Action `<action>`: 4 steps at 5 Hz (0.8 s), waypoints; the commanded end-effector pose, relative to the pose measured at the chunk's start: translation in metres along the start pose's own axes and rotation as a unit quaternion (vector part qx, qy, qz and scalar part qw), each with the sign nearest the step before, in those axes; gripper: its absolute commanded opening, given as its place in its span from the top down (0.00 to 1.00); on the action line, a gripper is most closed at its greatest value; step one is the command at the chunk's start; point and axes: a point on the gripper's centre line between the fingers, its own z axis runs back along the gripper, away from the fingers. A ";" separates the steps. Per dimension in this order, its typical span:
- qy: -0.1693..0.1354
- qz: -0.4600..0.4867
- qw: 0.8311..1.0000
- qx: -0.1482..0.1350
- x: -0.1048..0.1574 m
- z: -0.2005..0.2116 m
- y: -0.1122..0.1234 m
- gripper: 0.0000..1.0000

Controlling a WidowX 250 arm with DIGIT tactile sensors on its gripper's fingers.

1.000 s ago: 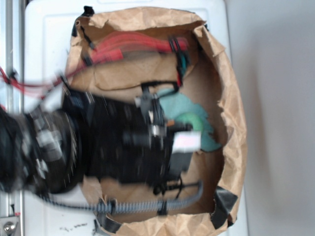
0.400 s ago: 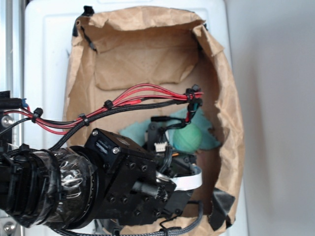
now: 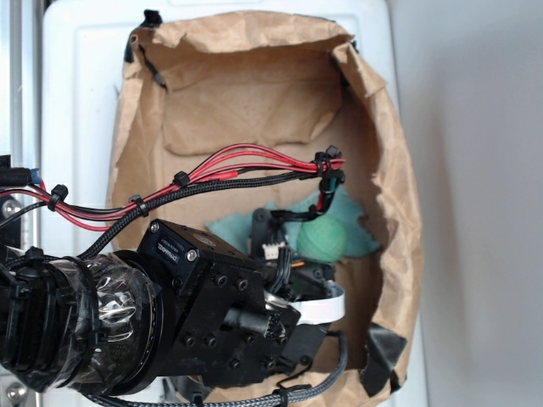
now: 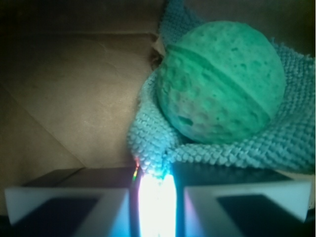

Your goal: Grab the blue cloth.

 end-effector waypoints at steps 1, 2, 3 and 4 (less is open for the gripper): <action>-0.013 0.013 0.999 -0.035 0.021 0.046 0.012 1.00; -0.001 0.021 0.998 -0.053 0.025 0.076 0.018 1.00; 0.020 0.032 0.997 -0.074 0.041 0.102 0.030 1.00; 0.034 0.045 0.995 -0.085 0.051 0.127 0.040 1.00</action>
